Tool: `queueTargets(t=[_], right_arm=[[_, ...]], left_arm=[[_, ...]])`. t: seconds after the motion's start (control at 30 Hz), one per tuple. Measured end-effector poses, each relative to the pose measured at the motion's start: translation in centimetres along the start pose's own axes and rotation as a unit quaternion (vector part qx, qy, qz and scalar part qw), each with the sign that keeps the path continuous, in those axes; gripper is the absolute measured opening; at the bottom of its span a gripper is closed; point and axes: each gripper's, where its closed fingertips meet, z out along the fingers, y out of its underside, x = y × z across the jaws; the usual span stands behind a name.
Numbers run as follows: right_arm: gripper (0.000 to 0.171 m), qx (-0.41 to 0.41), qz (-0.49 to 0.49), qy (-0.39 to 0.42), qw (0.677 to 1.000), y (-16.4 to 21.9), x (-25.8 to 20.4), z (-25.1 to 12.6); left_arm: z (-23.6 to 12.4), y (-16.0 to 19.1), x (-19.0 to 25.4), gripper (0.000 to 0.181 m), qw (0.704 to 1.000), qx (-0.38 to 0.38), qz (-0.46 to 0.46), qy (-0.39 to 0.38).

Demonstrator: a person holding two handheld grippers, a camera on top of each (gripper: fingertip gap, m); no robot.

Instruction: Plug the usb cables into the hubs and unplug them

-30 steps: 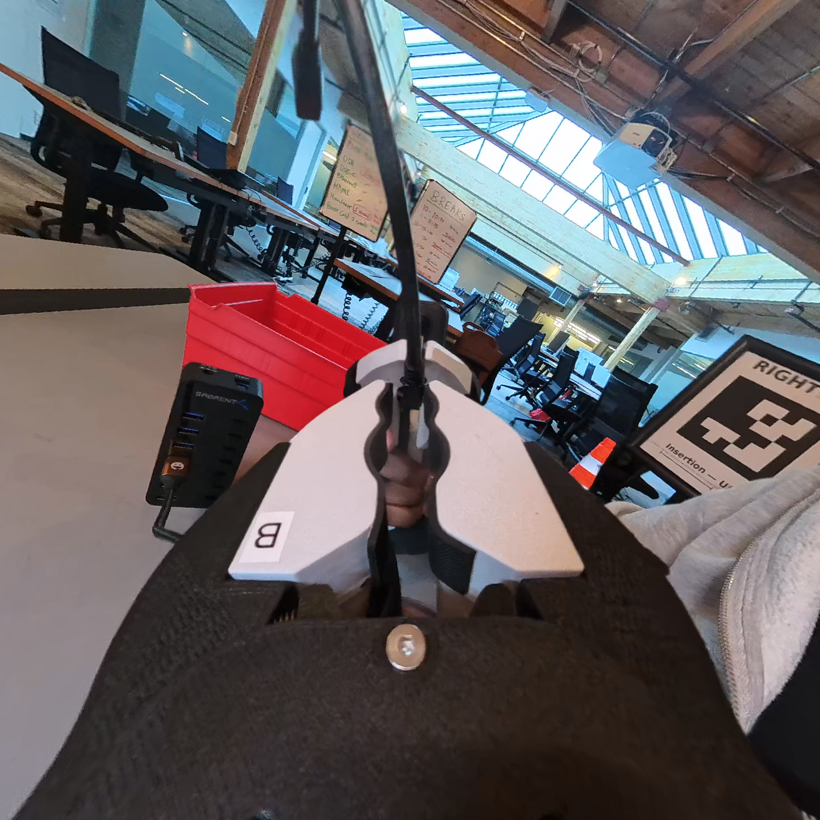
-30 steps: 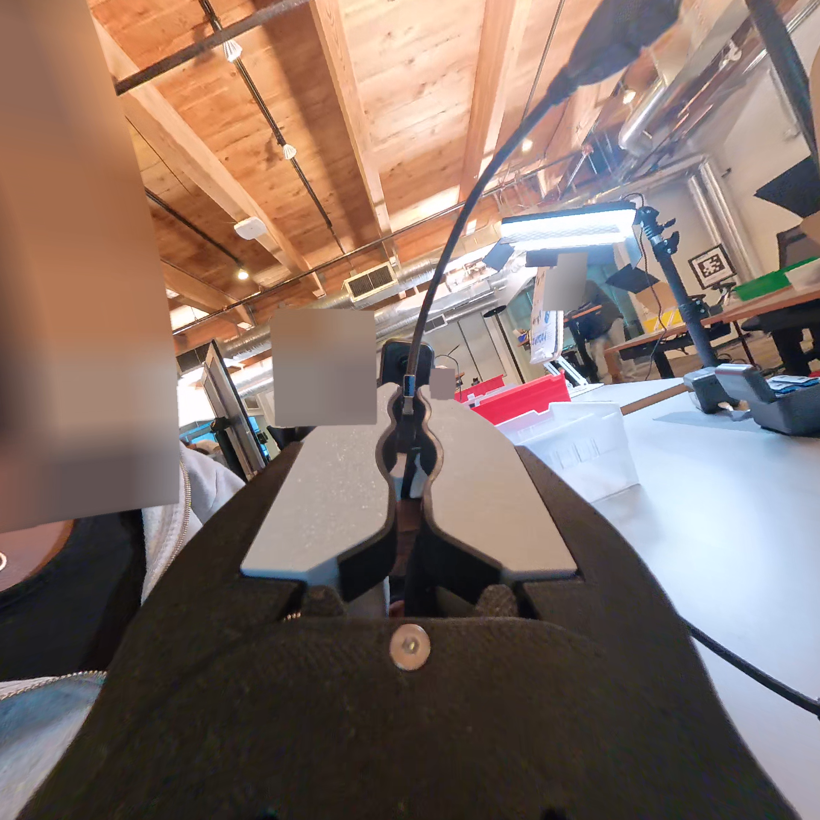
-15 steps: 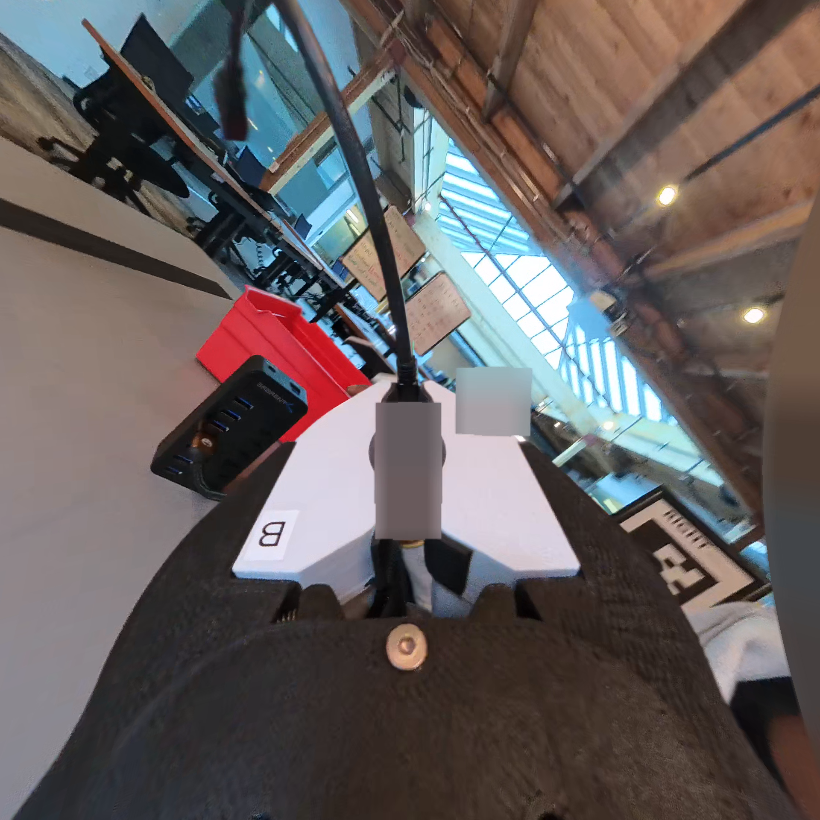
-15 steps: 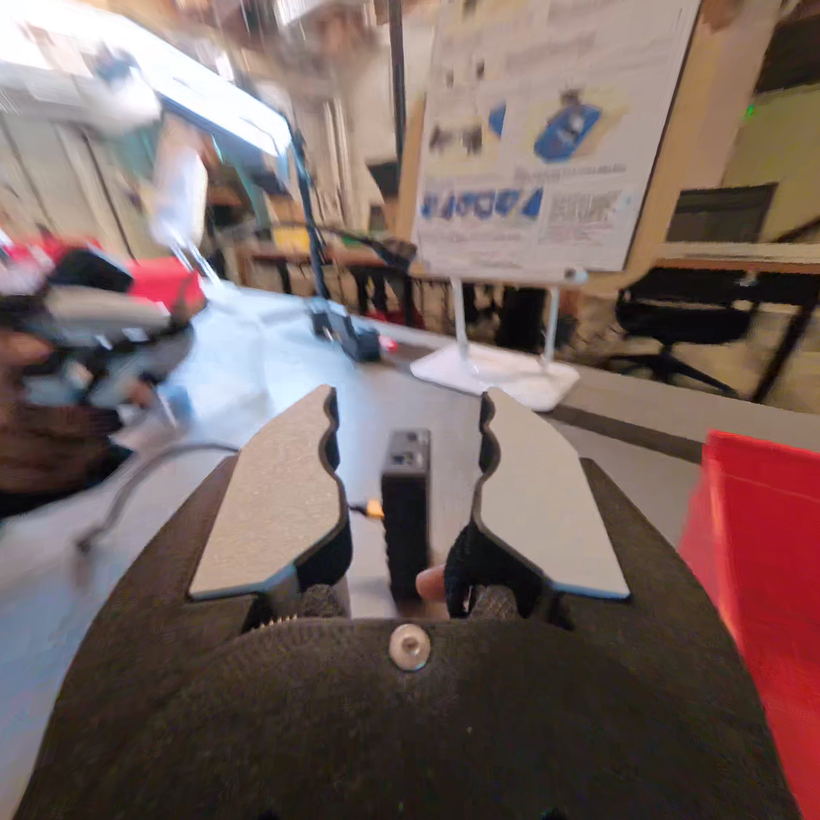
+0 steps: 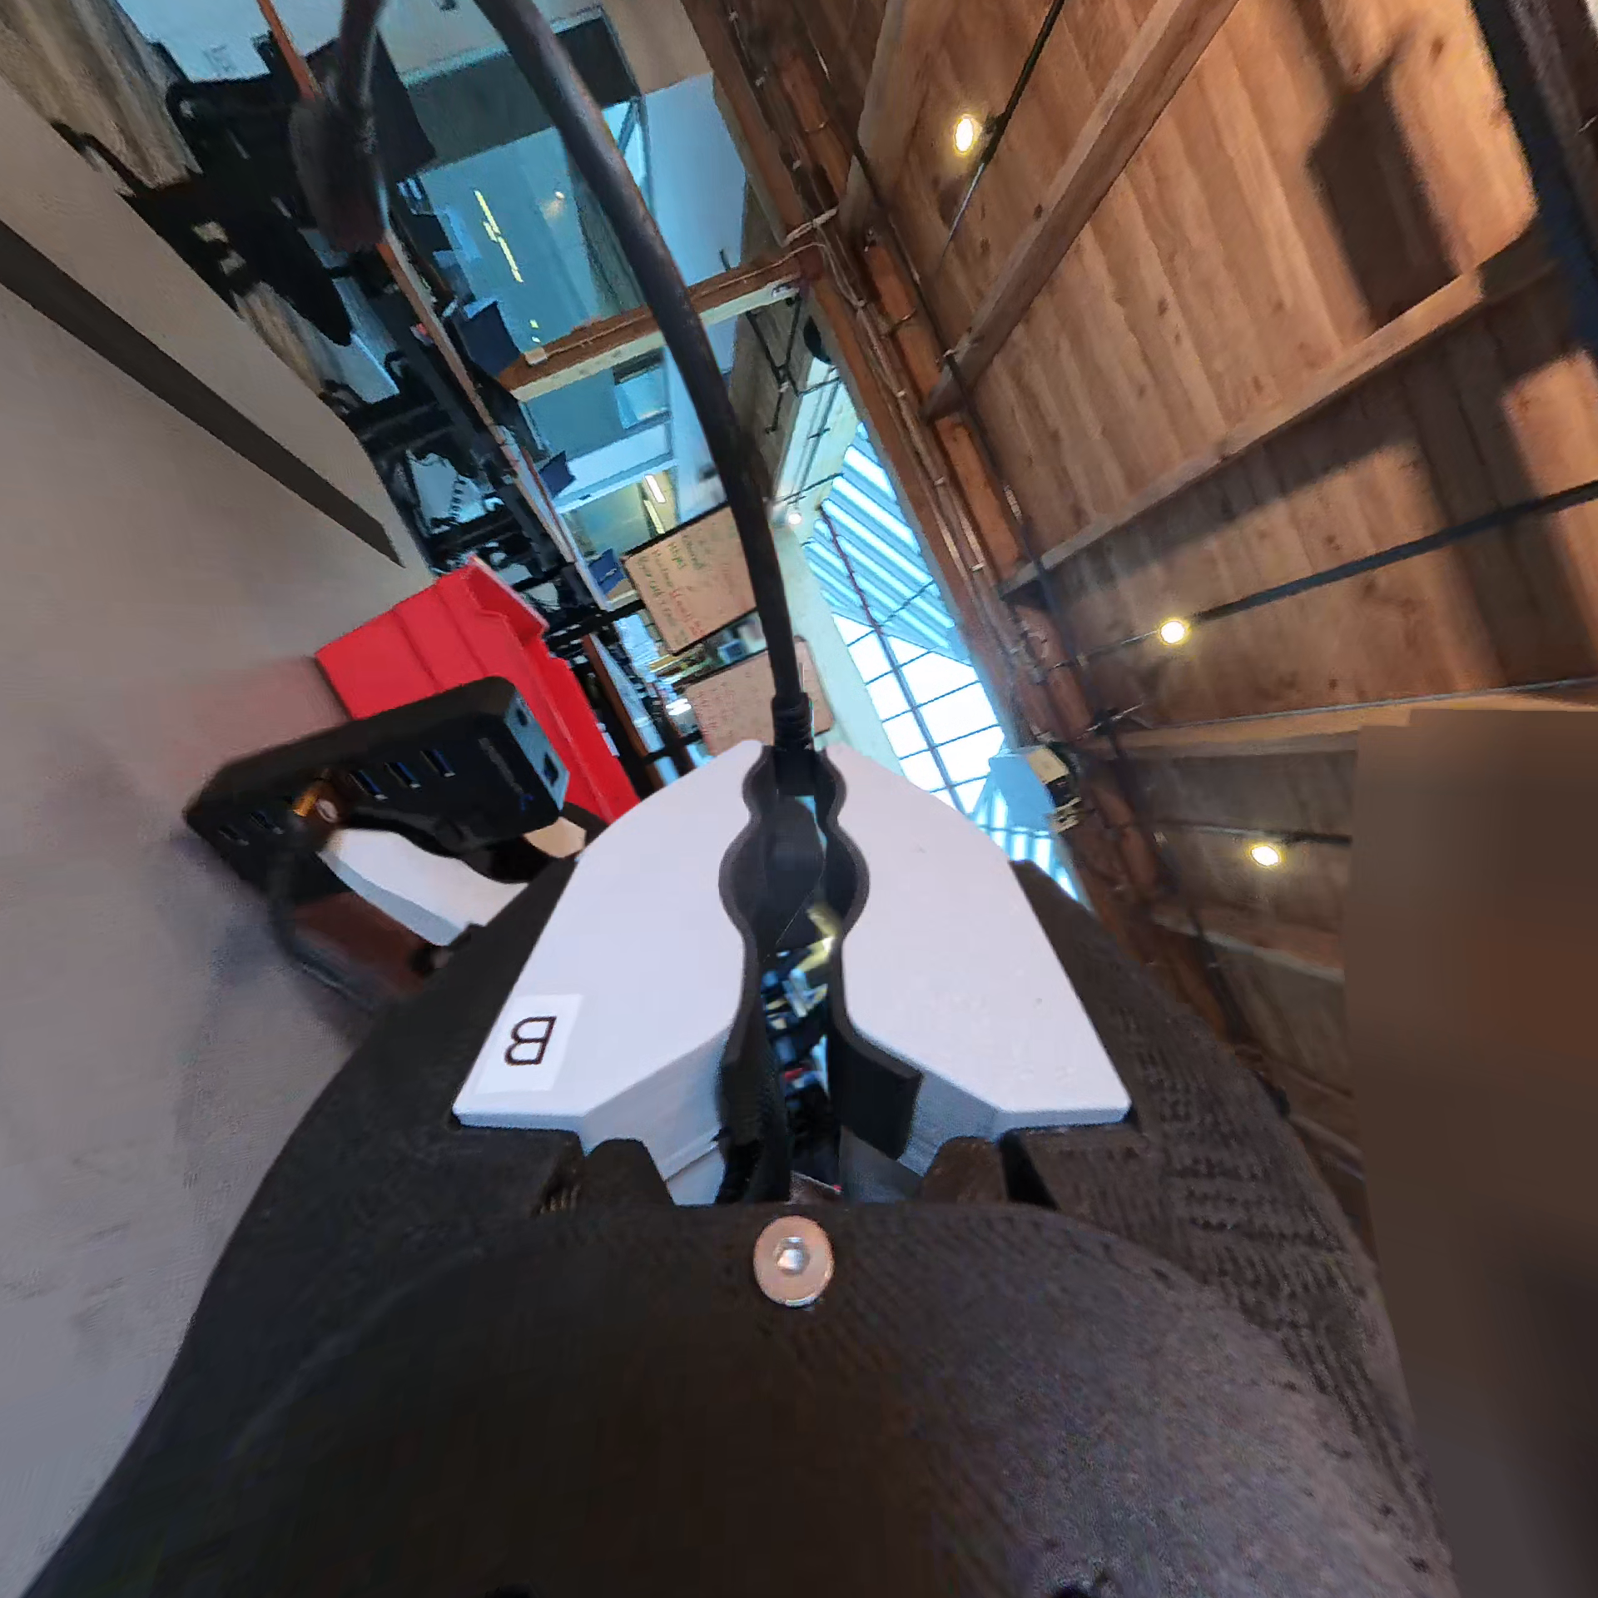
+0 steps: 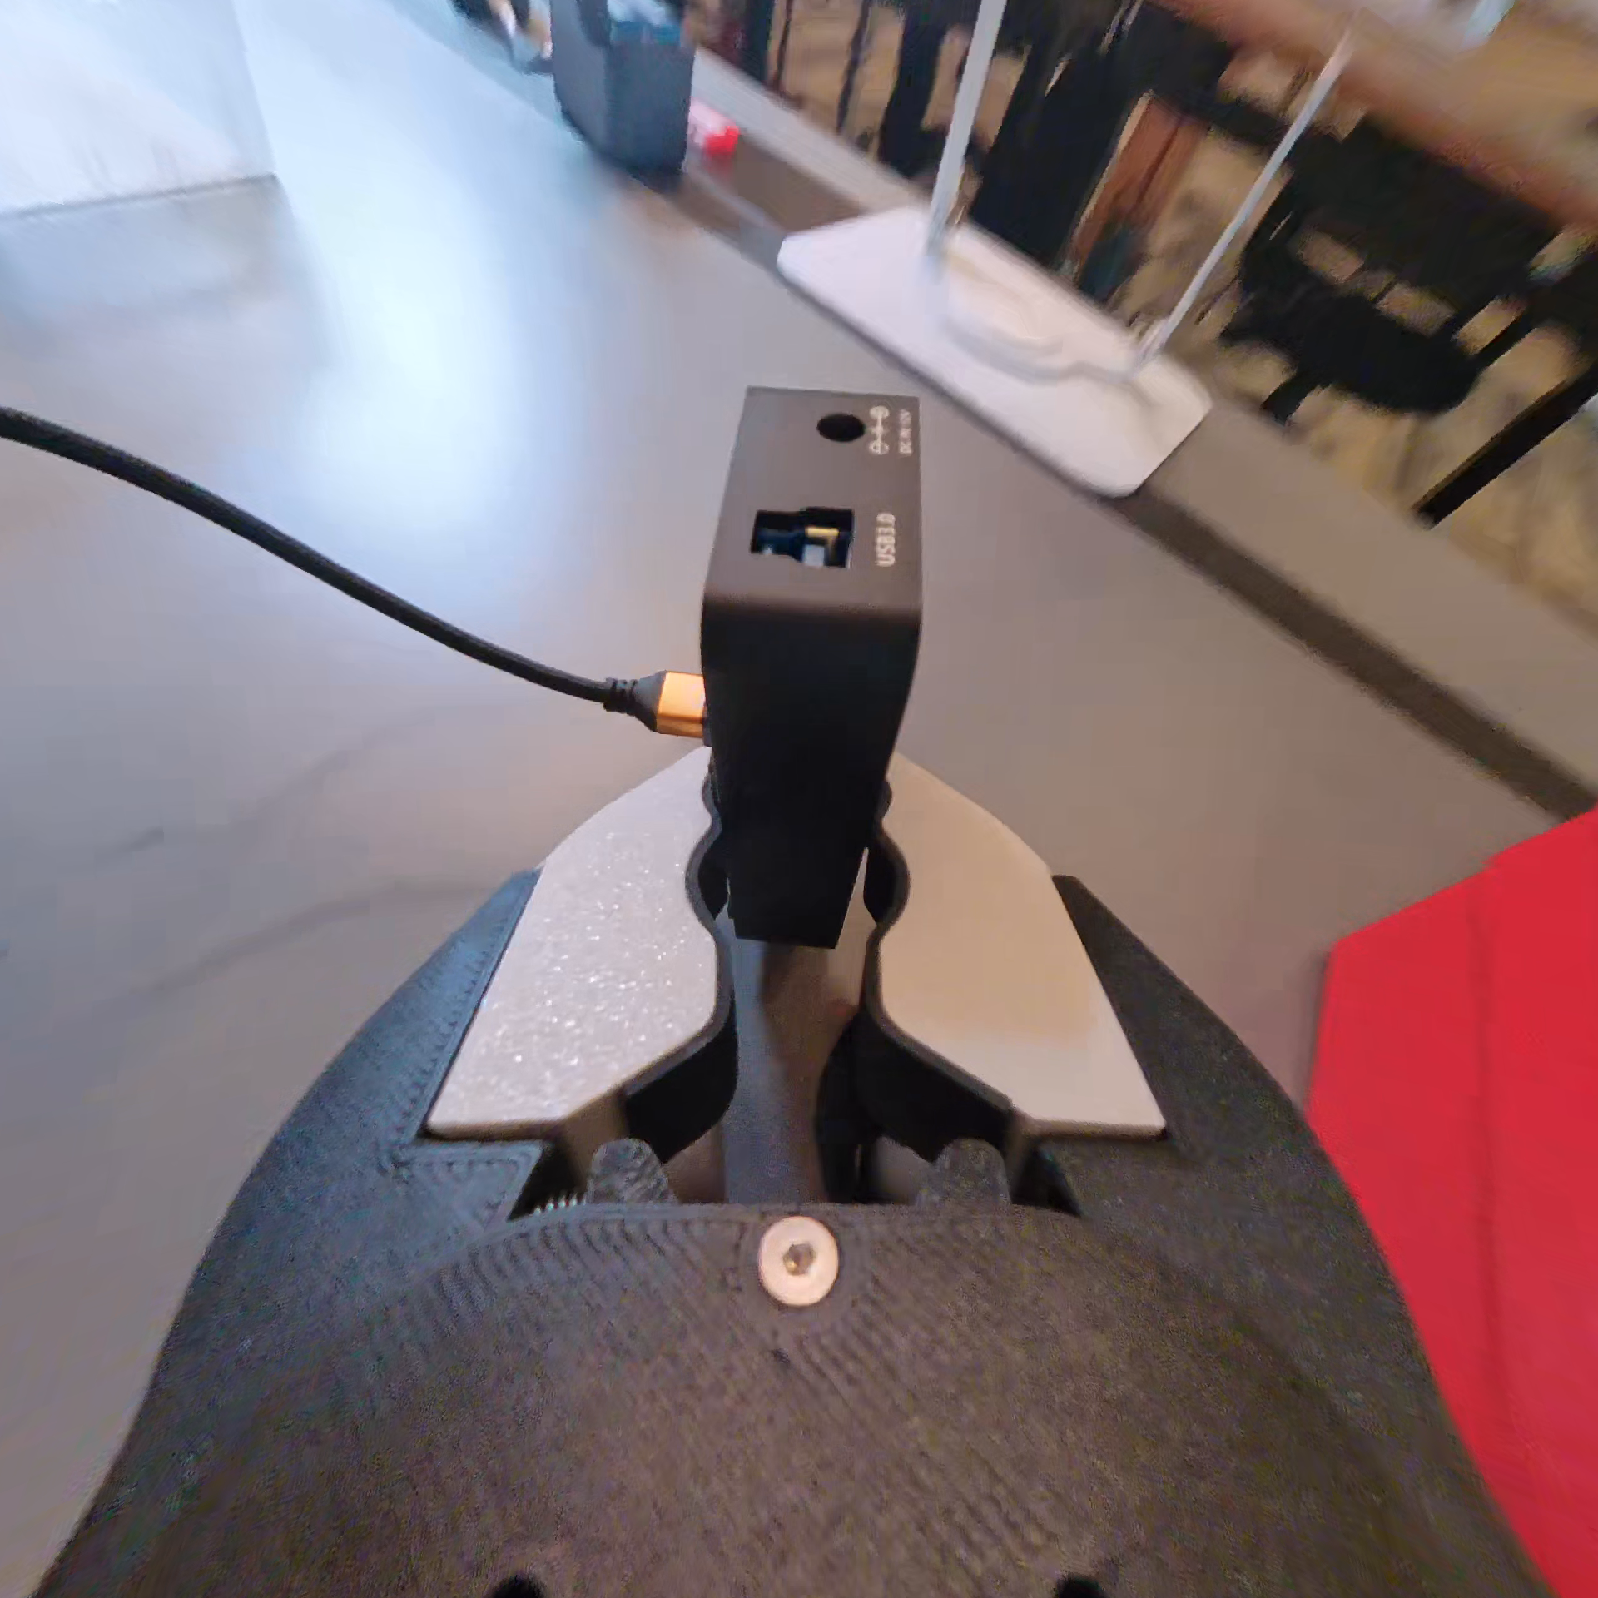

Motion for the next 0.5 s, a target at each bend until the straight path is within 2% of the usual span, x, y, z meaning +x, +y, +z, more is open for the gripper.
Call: queueTargets(t=[0.1, 0.2, 0.27, 0.4, 0.5], right_arm=[[0.028, 0.080, -0.035, 0.048, 0.995, -3.2, 0.4, -1.4], [0.027, 0.168, -0.032, 0.078, 0.982, -6.4, 0.7, -3.5], [0.028, 0.215, -0.039, 0.070, 0.973, -7.8, 0.1, -4.8], [0.027, 0.251, -0.075, 0.071, 0.962, -8.9, -1.5, -5.8], [0.027, 0.254, -0.079, 0.058, 0.962, -9.1, -2.7, -5.5]], left_arm=[[0.8, 1.1, 2.0, 0.009, 0.999, -0.007, -0.006, 0.035], [1.7, 3.4, 1.0, 0.009, 0.999, -0.035, 0.033, 0.006], [2.0, 4.3, -0.4, 0.008, 0.998, -0.049, 0.034, -0.013], [2.3, 5.3, -1.6, 0.009, 0.993, -0.074, 0.089, -0.034], [2.4, 5.6, -1.4, 0.009, 0.992, -0.080, 0.097, -0.028]])
